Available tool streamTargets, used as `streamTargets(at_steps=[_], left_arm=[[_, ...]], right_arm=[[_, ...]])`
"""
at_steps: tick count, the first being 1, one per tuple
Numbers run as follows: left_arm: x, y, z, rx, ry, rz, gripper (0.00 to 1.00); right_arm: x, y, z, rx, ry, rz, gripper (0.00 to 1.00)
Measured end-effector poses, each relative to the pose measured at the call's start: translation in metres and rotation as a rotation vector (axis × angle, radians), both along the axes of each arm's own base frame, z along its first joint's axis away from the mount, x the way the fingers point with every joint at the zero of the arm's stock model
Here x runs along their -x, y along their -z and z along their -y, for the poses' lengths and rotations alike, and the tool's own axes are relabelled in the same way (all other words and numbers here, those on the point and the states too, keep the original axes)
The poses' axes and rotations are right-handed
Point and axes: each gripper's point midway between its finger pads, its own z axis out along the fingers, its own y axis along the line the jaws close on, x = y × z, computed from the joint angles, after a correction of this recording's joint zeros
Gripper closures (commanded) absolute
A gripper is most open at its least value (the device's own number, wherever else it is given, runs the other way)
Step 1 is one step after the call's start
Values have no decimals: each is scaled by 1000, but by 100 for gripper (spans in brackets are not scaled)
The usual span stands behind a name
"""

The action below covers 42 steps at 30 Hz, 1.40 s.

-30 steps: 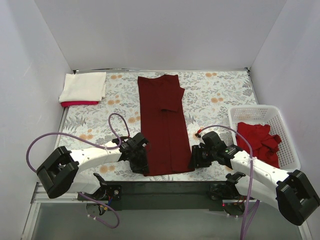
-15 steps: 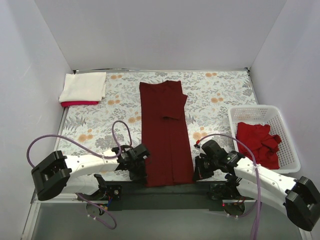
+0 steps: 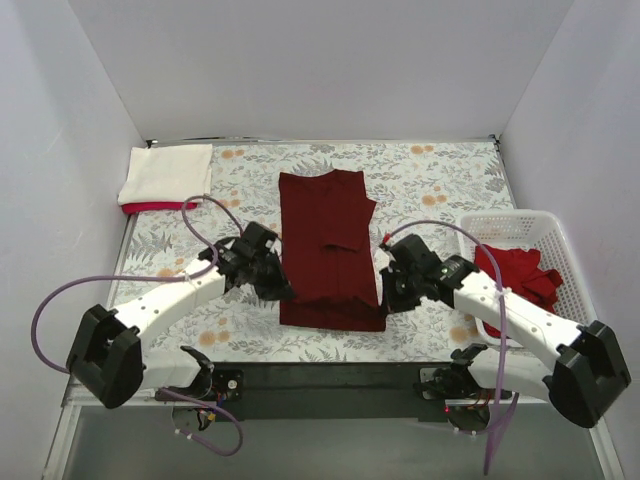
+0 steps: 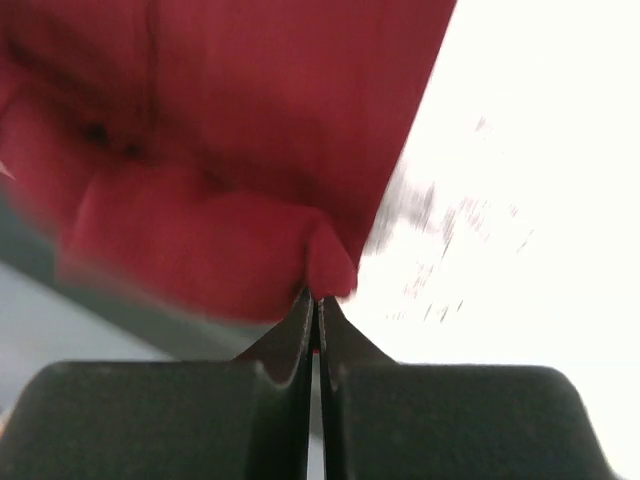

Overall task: Fold and stack the t-shirts
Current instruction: Fold the tshirt

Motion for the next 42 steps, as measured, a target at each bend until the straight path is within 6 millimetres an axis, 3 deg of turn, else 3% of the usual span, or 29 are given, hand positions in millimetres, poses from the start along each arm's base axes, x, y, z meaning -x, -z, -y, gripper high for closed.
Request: streamTargets(at_steps=[3,6,11,16,25,28,29,31,32,34,36,39,42], left_arm=[[-51,-6,-10,-40,-53,76,100],[-92,0,-18,-100,-69,125,100],[-128,18,-31,-171,-75,156,100],[-155,27,-39,-206,-84,195,100],[-185,46,-40,-216,-96,207,97],[-187,60,-40,-228,-95,189,84],[-188,65,-40,-233,-95,182,80],[-190,68,-39,-229,-101,175,66],[-194,65,-38,-229,-102,187,62],[-199,61,-39,-235,-108,206,47],[-200,56,-43,-249,-116,222,42],[-199,33,-45,-257,-130,278,42],[-190,-5,-41,-245,-136,377,55]], right_arm=[[-44,-14,-5,16,22,83,99],[-84,-24,-8,32,30,148,99],[-135,-26,-10,54,19,213,99],[-165,-19,-8,60,22,225,99],[-199,2,-9,40,24,204,99],[-203,15,-10,42,16,179,99],[-204,20,-10,46,12,172,86],[-205,27,-10,53,6,159,74],[-206,29,-10,57,4,155,64],[-206,30,-9,63,4,154,58],[-208,26,-7,70,13,173,53],[-212,4,-3,73,35,247,52],[-208,-32,-3,39,45,364,56]])
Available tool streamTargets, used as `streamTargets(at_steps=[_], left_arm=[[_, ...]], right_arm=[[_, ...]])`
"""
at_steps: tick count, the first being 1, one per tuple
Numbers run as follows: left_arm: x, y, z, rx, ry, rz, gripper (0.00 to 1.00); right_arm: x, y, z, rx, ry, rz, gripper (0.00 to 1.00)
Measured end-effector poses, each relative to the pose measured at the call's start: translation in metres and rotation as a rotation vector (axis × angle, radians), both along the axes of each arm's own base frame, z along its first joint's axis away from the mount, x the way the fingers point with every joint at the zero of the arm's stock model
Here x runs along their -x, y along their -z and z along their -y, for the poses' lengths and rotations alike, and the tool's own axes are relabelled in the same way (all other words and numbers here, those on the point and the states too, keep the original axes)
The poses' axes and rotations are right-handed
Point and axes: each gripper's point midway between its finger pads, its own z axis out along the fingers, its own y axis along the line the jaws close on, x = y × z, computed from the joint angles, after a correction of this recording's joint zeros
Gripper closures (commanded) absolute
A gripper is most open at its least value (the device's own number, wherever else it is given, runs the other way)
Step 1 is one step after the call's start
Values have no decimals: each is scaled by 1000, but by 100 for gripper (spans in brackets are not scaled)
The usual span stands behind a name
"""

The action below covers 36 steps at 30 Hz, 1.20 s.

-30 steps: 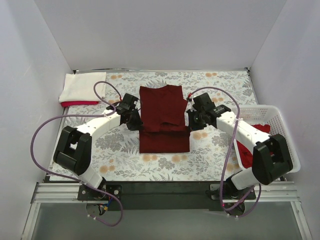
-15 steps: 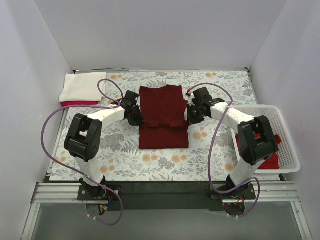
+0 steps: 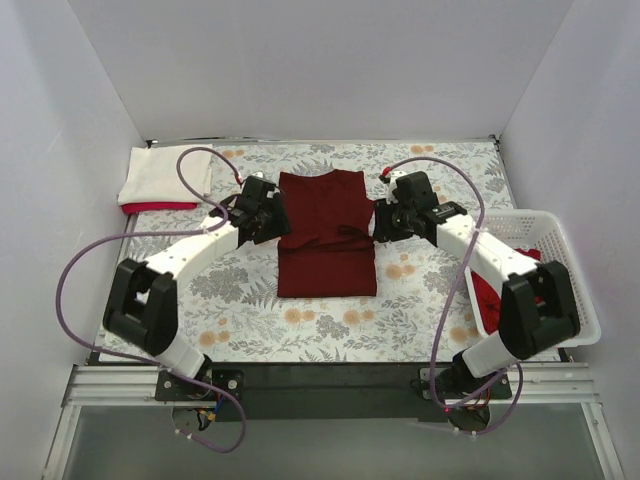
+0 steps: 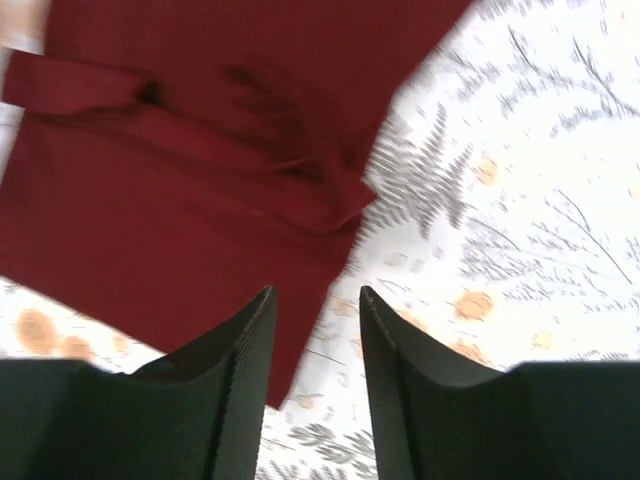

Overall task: Fold and stack the t-shirts
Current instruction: Fold the tshirt

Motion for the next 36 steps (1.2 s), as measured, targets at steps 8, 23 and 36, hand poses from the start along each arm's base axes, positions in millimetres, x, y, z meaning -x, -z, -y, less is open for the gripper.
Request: streamTargets(at_steps=[8,23,36], left_arm=[[62,-4,57,14,176,42,81],[99,75,37,-70,155,-135,80],[105,72,36,-30,132,-116,74]], right_arm=[[25,-12,-57,-101,-154,84,73],[-5,68,-100,-29,-213,-54,72],[-60,29,-93,-200,-128,52,62]])
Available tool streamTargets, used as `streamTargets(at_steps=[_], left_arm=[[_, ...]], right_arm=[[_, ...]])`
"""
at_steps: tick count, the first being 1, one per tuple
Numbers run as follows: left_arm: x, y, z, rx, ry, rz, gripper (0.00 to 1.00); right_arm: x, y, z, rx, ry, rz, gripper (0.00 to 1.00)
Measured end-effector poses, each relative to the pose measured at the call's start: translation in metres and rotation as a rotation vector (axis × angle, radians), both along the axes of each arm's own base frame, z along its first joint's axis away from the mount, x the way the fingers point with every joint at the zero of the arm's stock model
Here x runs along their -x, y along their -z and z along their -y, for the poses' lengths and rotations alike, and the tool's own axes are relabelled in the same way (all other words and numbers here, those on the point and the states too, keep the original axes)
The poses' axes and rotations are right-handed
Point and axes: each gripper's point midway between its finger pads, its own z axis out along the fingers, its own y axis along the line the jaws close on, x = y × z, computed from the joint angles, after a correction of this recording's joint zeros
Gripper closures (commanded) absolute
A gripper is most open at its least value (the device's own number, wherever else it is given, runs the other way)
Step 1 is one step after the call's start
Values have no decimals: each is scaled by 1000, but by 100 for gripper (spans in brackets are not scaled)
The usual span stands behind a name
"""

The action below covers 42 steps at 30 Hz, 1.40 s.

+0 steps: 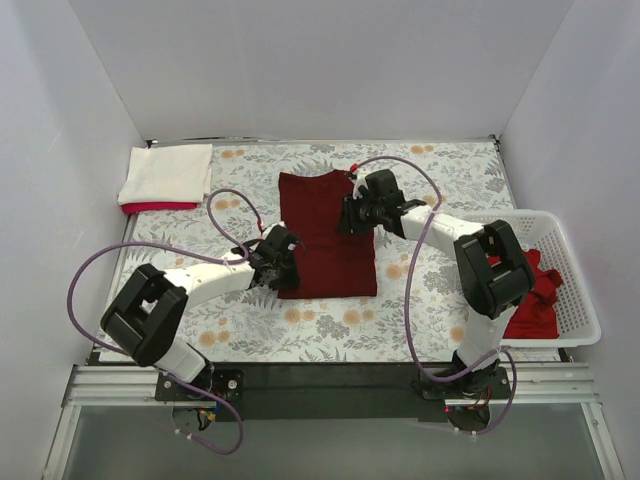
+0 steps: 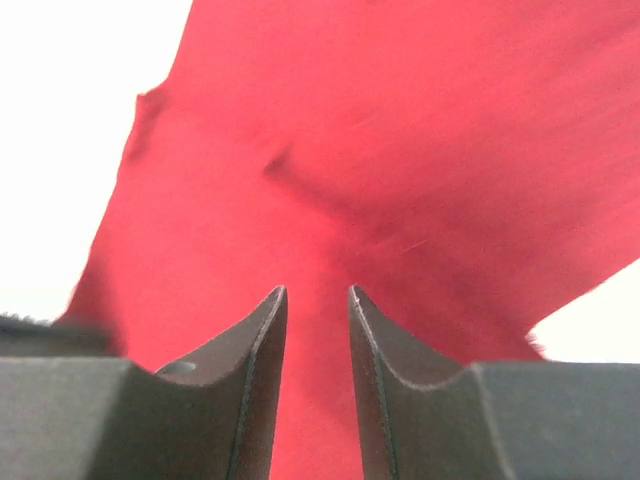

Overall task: Fold and stack the t-shirts
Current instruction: Fold the tshirt

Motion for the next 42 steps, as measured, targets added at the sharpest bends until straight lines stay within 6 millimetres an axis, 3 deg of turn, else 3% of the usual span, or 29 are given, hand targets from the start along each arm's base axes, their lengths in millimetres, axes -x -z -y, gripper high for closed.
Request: streamTargets(at_steps=[4,6,7,12,15,18,22,30,34,37,42], left_arm=[[5,-12,-2,22,-17,3,66],[6,-26,-3,46,-29,21,62],[7,-34,-3,59,-37,35,55],[11,-68,-7,129,-74,89,36],[18,-60,-12,128,-96,65,32],[32,-34,-22,101,-120,-6,32],[51,-3,-36,67,-153,-102,38],[41,0,-29,109,-187,-99,50],[36,2,-26,117,-194,-94,63],[34,3,-25,117,-199,-93,63],[33,3,-24,124,-210,-92,54]], right_arm=[[53,-5,-1,-59,-53,-41,54],[79,-4,12,-66,-36,-69,49],[93,-3,23,-69,-18,-77,47],[136,-2,59,-83,66,-105,36],[156,2,75,-98,120,-116,32],[174,13,88,-96,163,-146,30],[186,27,98,-82,203,-187,31],[185,31,98,-90,222,-207,33],[184,38,96,-92,231,-233,34],[183,44,94,-89,234,-250,35],[179,46,90,-108,244,-256,36]])
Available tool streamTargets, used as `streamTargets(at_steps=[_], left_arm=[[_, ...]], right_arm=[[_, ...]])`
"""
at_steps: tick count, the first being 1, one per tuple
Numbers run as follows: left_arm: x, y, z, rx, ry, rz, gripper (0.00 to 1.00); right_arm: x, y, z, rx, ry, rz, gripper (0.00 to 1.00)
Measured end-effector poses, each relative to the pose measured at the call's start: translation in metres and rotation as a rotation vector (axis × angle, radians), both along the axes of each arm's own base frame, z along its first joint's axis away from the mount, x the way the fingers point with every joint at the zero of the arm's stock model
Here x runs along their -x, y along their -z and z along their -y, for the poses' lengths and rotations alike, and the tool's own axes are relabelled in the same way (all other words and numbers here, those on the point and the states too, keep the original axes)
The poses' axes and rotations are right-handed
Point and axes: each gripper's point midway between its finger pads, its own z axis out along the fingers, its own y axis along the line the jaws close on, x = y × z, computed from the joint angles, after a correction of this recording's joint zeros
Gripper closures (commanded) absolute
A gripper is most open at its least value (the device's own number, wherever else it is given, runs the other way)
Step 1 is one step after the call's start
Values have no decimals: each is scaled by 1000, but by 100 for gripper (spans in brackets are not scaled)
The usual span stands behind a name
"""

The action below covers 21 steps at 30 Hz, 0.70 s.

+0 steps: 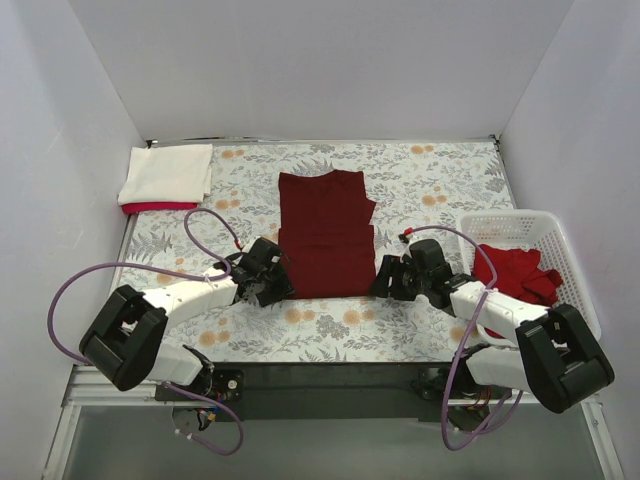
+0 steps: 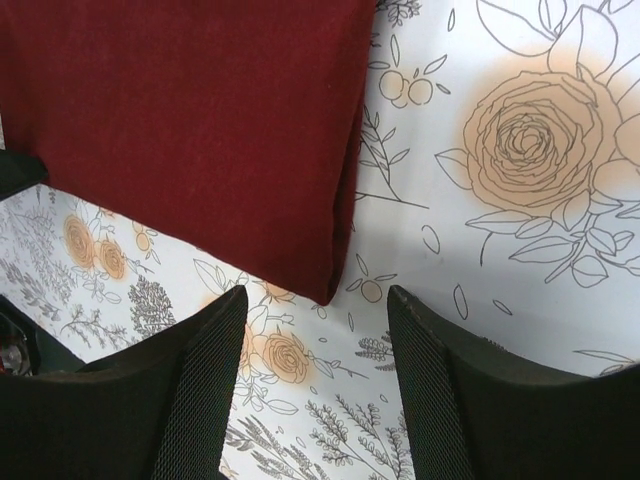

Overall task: Fold and stack the t-shirts
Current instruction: Fold the tshirt

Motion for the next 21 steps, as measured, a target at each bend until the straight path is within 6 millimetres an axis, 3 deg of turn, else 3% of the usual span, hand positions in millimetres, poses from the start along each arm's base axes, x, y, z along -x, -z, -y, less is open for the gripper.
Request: streamTargets(at_steps=[6,15,21], left_arm=[[-2,-2,-3,-7,-26,7,52],[-3,-1,-18,-36,-65,1,52],[-6,0,-14,-31,-46,-5,57]], right_arm=[[-6,1,-3,-15,23,0,38],[-11,6,-12,-49,17,-17,50],[-11,7,-12,-50,17,-23,53]])
